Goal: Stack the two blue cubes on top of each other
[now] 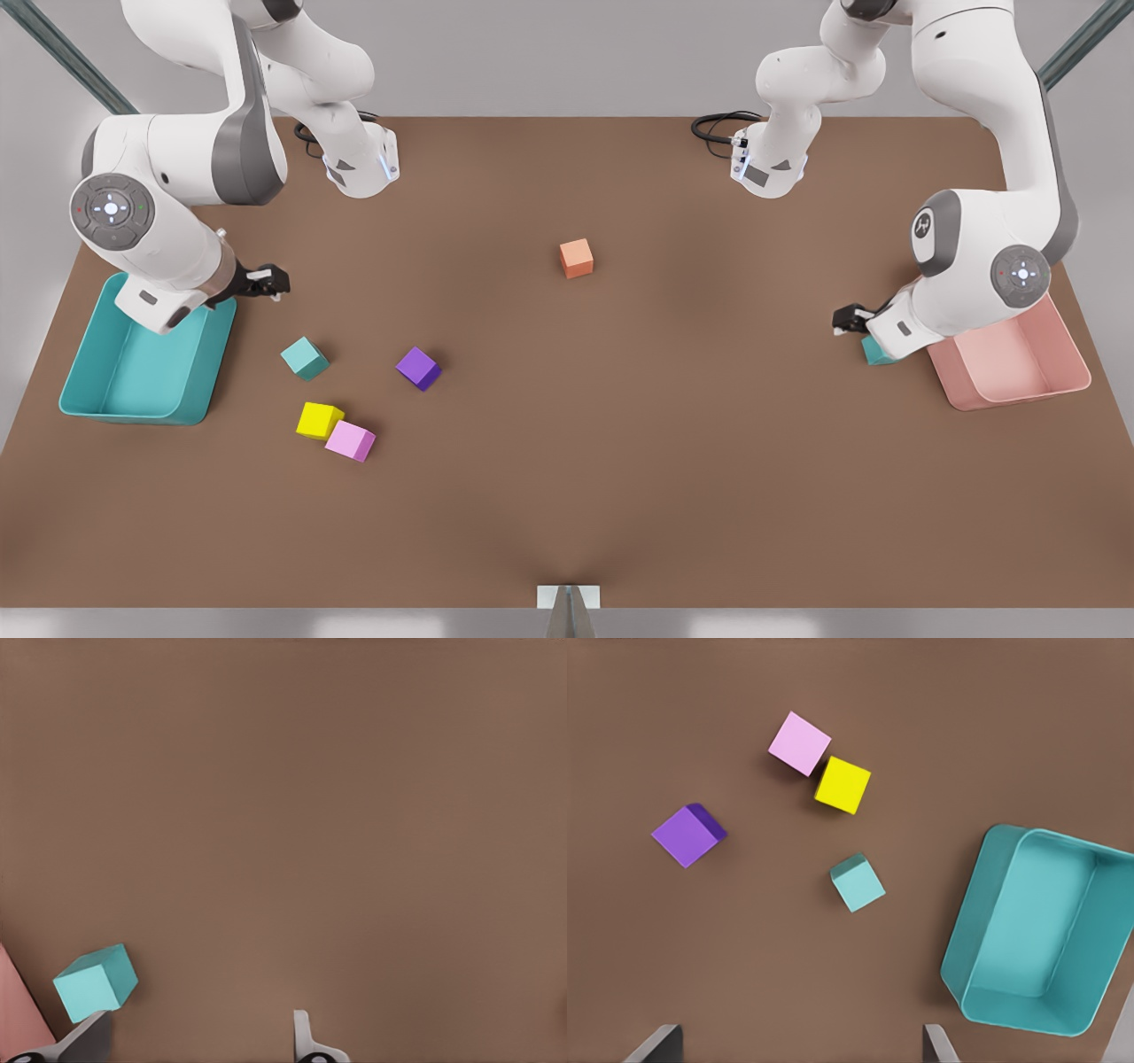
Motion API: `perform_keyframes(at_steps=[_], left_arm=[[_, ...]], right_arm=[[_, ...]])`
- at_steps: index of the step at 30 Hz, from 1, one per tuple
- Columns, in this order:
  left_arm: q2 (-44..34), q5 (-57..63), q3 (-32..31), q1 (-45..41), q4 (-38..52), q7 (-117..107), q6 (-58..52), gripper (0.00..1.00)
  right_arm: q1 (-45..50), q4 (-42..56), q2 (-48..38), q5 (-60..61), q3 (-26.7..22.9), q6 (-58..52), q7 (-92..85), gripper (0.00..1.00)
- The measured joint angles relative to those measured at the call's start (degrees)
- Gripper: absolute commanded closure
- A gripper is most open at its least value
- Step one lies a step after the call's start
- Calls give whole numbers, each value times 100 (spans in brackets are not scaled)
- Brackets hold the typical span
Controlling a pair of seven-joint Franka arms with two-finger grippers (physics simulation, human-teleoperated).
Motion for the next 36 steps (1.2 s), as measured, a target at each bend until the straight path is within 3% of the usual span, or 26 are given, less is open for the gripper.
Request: perform_keyframes(at_steps=[3,8,13,18,26,36], left_arm=[[11,35,-8,-9,0,44,95,0],[59,56,-9,-49,0,100,180,0],[39,63,-18,-48,28,143,217,0],[89,64,-13,-30,37,175,233,0],[215,58,-6,-6,39,211,242,0],[243,50,-9,-22,33,238,231,0]], right_arm=[[7,-243,62,-20,-1,54,-8,0],[-616,-2343,158,60,-116,837,252,0],[-1149,-2697,463,539,-202,1570,769,0],[-1220,-3841,357,883,-230,3101,1549,0],[-1430,-4571,436,1105,-237,5034,2759,0],[-1455,-4756,612,1604,-238,5711,3930,0]])
